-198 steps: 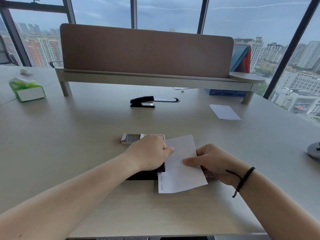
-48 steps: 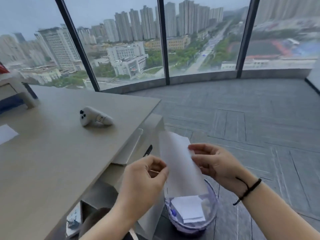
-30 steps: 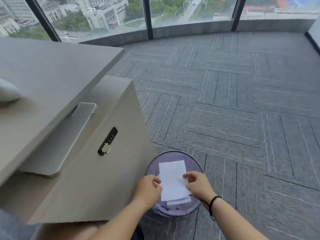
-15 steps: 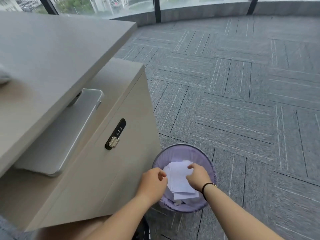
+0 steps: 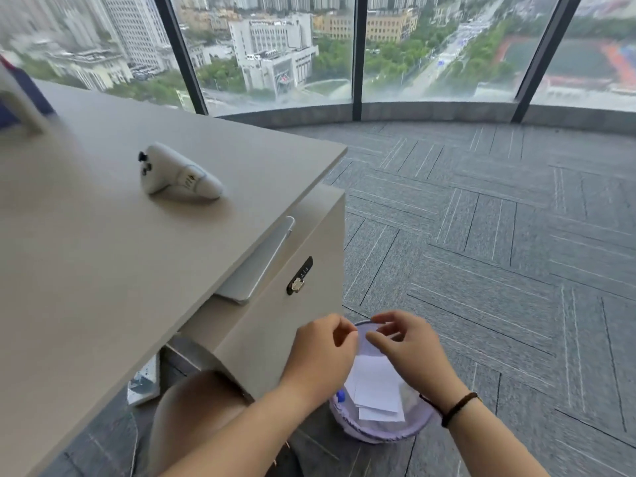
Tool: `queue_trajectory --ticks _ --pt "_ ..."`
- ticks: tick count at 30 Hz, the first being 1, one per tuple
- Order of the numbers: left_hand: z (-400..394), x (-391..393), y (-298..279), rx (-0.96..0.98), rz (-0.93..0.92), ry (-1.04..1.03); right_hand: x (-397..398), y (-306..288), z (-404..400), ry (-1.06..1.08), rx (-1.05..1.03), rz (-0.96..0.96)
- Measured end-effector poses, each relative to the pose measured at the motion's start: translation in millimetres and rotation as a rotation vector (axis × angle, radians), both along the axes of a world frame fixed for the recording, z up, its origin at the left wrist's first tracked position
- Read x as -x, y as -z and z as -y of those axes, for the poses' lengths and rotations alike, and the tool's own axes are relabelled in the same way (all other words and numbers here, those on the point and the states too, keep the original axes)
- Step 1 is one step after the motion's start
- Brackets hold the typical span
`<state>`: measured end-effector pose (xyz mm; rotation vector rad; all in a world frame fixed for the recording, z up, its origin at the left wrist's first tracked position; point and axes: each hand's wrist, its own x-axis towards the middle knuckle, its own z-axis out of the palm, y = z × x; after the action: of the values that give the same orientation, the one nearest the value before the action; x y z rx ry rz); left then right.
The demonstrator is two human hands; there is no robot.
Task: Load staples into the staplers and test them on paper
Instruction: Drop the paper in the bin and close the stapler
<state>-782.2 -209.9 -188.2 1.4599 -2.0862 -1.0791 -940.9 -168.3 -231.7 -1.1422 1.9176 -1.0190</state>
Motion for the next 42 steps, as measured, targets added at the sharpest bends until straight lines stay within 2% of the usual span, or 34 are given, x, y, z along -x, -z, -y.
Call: queue_trajectory --ticks 4,7,16,25,27,31,33,37,42 --pt "-30 -39 -66 0.100 -0.153 -0.057 -31 -86 -14 -0.114 0.231 -0.005" --pt "-61 -78 -108 0.216 -0.192 -0.108 -61 -137 -25 -0.237 0.331 -0.014" --pt "-140 -226 -182 0.495 -0.268 -0.452 -192 -229 -46 -0.660 0.472 -0.004" --pt "-215 -374 -192 0.623 -0.221 -0.750 -376 -239 -53 -1.100 0.458 0.012" --pt "-229 -405 -192 0.659 -0.139 -0.825 -413 -233 -54 -1.171 0.444 -0.025" --pt "-246 -464 -181 0.680 0.171 -0.971 -471 -225 -56 -1.293 0.436 -0.185" --pt "-252 -486 -176 0.598 0.231 -0.971 -488 -223 -56 -1.345 0.421 -0.253" --pt "-259 -509 -169 0.428 0.217 -0.885 -504 -217 -55 -1.422 0.400 -0.301" --pt "-254 -514 -167 0.401 0.163 -0.856 -507 -218 -48 -1.448 0.390 -0.306"
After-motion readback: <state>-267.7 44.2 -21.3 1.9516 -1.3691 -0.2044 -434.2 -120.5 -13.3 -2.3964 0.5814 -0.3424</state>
